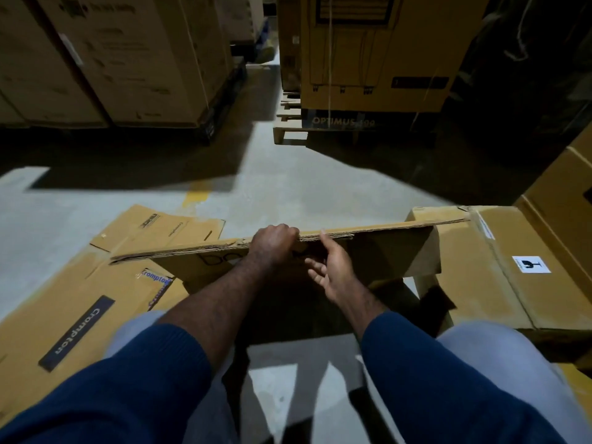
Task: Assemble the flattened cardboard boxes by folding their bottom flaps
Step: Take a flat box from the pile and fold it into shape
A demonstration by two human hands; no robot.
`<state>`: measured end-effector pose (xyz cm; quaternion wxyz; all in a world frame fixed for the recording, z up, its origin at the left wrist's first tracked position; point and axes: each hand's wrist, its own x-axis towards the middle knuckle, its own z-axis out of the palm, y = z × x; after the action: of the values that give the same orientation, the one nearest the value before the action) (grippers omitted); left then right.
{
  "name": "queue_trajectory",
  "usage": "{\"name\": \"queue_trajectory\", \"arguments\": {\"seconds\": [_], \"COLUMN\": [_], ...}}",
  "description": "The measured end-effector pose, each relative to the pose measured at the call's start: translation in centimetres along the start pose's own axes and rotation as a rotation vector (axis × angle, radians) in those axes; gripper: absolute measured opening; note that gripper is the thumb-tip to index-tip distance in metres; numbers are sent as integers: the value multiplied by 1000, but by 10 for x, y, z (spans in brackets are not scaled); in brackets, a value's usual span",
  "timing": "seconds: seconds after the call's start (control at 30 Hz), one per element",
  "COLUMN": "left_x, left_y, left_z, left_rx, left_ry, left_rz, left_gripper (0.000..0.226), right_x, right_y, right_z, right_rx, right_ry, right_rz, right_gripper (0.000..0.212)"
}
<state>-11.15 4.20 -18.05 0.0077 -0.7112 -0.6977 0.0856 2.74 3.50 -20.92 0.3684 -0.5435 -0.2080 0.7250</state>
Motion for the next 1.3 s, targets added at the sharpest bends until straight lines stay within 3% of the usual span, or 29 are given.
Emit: {"name": "queue_trajectory", "arguments": {"seconds": [0.07, 0.13, 0.3, 0.47, 0.57, 0.67, 0.7, 0.77, 0.9, 1.0, 1.1, 1.17, 1.3], "left_x": [0, -1, -4, -2, -1, -3, -4, -6, -7, -10, -17, -23, -31], "left_y": [0, 1, 2, -1, -4, -7, -7, -8, -11, -15, -18, -22, -34], "left_z": [-1, -2, -10, -9, -8, -7, -6, -5, -11, -18, -27, -34, -45], "left_rx": [18, 27, 35, 14, -2, -19, -20, -23, -27, -37, -65, -86, -152], "left_ry": [37, 79, 141, 122, 143, 160, 159, 155, 166, 198, 228, 243, 272], "left_rz": [-3, -1, -13, -16, -46, -73, -75, -69, -48, -25, -18, -45, -106], "left_gripper": [30, 27, 24, 28, 29, 27, 27, 26, 27, 30, 28, 26, 22], "right_x": [4, 11, 15, 29, 30, 19, 19, 18, 10, 8, 2, -7, -13], "right_y": [5, 10, 6, 3, 2, -12, -18, -30, -39, -35, -41, -51, -63], "right_z": [-17, -34, -64, -74, -70, -60, -57, -52, -46, -35, -18, -5, 14], "right_rx": [51, 148, 447, 661, 702, 431, 318, 27, -861, -1303, -1459, -1518, -1432], "right_ry": [16, 92, 353, 393, 409, 528, 540, 520, 469, 492, 586, 672, 668], "right_rz": [34, 67, 94, 3, -162, -408, -492, -614, -808, -784, -730, -794, -923], "right_gripper": [88, 97, 82, 83, 62, 25, 23, 39, 87, 103, 97, 90, 86]}}
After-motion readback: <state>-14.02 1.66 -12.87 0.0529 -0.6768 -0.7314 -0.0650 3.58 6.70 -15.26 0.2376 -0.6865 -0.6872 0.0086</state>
